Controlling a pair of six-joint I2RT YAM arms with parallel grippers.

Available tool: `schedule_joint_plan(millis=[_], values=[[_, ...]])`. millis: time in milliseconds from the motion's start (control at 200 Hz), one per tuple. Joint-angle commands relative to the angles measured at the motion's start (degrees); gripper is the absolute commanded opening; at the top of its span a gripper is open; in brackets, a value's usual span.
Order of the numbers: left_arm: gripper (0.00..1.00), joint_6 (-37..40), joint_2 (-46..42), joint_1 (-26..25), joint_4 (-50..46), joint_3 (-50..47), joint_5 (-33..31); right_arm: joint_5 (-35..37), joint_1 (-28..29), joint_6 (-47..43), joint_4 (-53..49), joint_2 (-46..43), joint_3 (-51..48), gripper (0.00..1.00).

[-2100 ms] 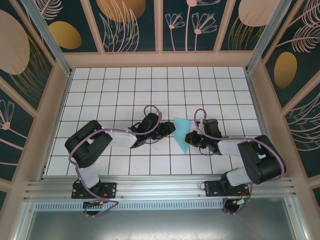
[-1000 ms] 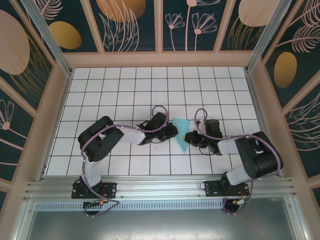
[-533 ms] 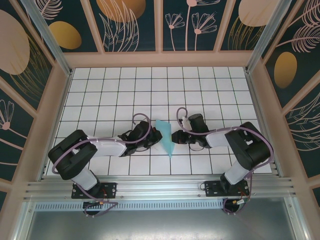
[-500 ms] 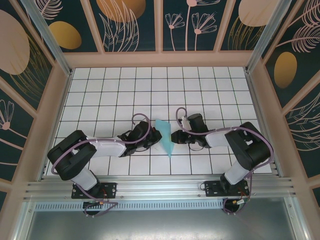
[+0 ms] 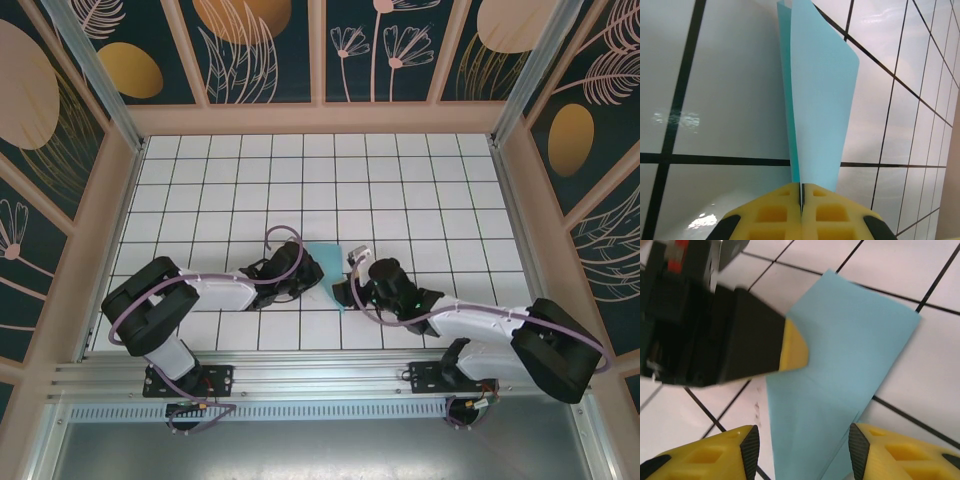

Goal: Fold a paper plane with a square sheet of paper (pick it up from the middle)
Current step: Fold the wing for the fifth time at the center of the table.

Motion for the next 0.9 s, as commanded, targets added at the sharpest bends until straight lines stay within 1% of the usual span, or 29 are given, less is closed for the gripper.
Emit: schedule_joint_plan(millis=[0, 140, 240, 315, 435, 490, 560, 625, 731, 811, 891], values=[[0.01, -1.09, 0.18, -0.39, -1.87, 1.39, -0.4, 12.19, 4.53, -6.99, 3.74, 1.77, -0.47, 0.53], [0.01, -1.59, -0.04, -0.44, -2.4, 1.64, -0.42, 21.07, 11.29, -13.74, 5.1, 8.03, 2.09, 0.54], [0.01, -1.73, 0.0, -0.49, -2.41, 1.78, -0.41, 25.45, 14.3, -16.82, 7.19, 12.66, 3.56, 0.54], [0.01, -1.84, 0.18, -0.49, -2.46, 1.98, -0.33, 28.42, 15.36, -17.51, 7.16, 16.0, 5.36, 0.54], [0.01, -2.17, 0.44, -0.55, -2.22, 1.93, -0.09, 30.41, 16.22, -18.11, 10.0, 19.62, 6.12, 0.51], [0.02, -2.19, 0.35, -0.56, -2.28, 1.92, -0.07, 32.68, 16.65, -17.81, 10.42, 20.95, 6.46, 0.48], [0.02, -2.21, 0.37, -0.57, -2.41, 1.92, -0.18, 33.57, 17.0, -17.93, 11.02, 21.95, 6.58, 0.44], [0.02, -2.36, 0.43, -0.58, -2.36, 1.92, -0.25, 33.56, 17.01, -18.05, 11.75, 22.54, 6.58, 0.41], [0.03, -2.73, 0.57, -0.62, -2.08, 1.91, -0.07, 33.06, 17.12, -18.2, 12.32, 23.97, 6.76, 0.38], [0.03, -2.9, 0.53, -0.67, -2.03, 1.93, 0.01, 33.81, 17.32, -18.08, 12.9, 24.93, 6.68, 0.3], [0.03, -2.99, 0.29, -0.76, -2.04, 1.94, -0.08, 34.14, 17.36, -17.95, 13.26, 26.06, 6.49, 0.29]])
